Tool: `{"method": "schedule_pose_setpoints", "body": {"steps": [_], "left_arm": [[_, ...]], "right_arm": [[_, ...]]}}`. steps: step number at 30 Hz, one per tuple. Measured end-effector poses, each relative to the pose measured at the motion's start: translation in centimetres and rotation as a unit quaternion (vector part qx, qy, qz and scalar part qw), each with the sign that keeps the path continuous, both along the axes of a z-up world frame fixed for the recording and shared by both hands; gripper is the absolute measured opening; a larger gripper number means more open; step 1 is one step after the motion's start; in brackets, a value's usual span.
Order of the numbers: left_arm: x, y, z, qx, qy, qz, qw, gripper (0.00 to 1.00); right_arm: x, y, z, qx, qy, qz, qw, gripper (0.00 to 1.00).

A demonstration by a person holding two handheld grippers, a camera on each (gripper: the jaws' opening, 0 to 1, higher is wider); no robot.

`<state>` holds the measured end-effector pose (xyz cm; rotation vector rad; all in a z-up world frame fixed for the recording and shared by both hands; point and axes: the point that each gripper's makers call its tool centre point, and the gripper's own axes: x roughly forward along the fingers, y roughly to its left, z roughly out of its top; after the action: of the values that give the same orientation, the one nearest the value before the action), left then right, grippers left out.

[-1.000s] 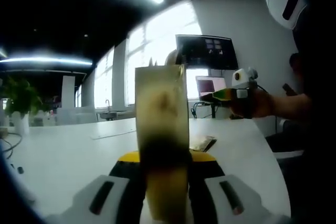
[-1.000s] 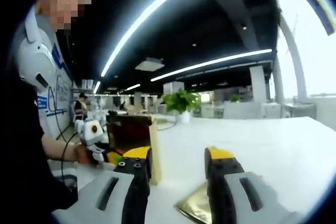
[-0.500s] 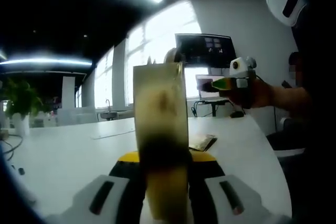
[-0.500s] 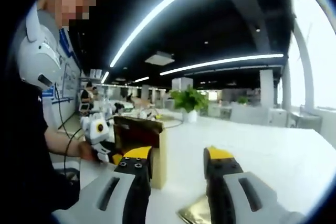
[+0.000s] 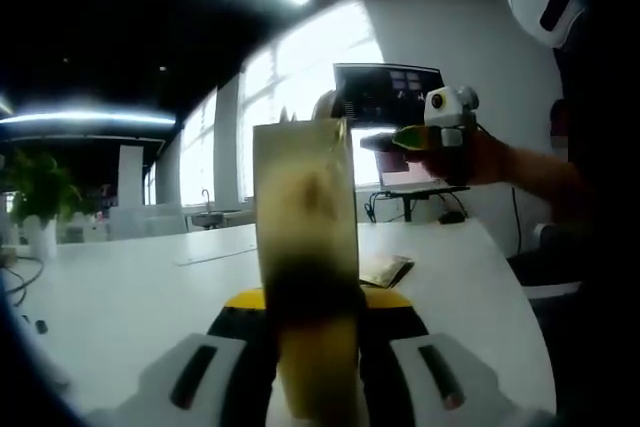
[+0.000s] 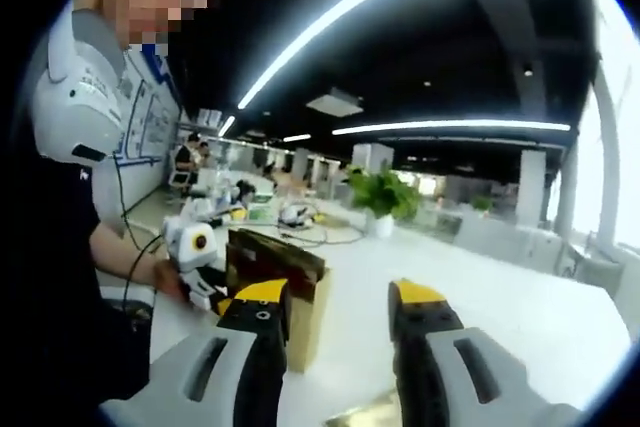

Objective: Extract single mask from mask box in order stack masks on table

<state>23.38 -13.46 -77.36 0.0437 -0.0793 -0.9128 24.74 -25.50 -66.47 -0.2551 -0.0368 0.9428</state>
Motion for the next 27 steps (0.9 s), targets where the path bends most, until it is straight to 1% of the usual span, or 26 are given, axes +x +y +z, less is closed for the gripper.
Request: {"method": "schedule_pose_setpoints", "body": {"steps": [1, 3, 6, 9, 13, 20, 23, 27], "left_arm": [[0.0, 0.0, 0.0, 0.0, 0.0, 0.0, 1.0, 0.33], [0.0, 0.0, 0.0, -0.001, 0.002, 0.0, 1.0, 0.33], [0.0, 0.0, -0.1, -0.002, 0.003, -0.001, 1.0, 0.33], [0.0, 0.0, -0.1, -0.002, 0.003, -0.002, 1.0, 0.33], [-0.1, 0.0, 0.0, -0.001, 0.002, -0.002, 1.0, 0.33], [-0.1, 0.1, 0.0, -0.003, 0.004, -0.003, 1.0, 0.33], [-0.1, 0.1, 0.0, -0.003, 0.004, -0.002, 1.0, 0.33], [-0.1, 0.1, 0.0, -0.003, 0.004, -0.002, 1.0, 0.33]], "right_arm": [[0.0, 0.2, 0.0, -0.01, -0.003, 0.006, 0.9999, 0.3], [0.1, 0.7, 0.3, -0.018, -0.012, 0.008, 0.9997, 0.28], [0.2, 1.1, 0.8, -0.025, -0.016, 0.019, 0.9994, 0.26], [0.2, 1.6, 1.4, -0.052, -0.025, 0.032, 0.9978, 0.25], [0.0, 2.5, 1.9, -0.077, -0.032, 0.052, 0.9952, 0.24], [-0.1, 4.1, 1.3, -0.146, -0.039, 0.086, 0.9848, 0.24], [-0.1, 4.6, 1.2, -0.163, -0.042, 0.094, 0.9813, 0.22], [-0.3, 5.2, 1.3, -0.176, -0.043, 0.111, 0.9772, 0.21]]}}
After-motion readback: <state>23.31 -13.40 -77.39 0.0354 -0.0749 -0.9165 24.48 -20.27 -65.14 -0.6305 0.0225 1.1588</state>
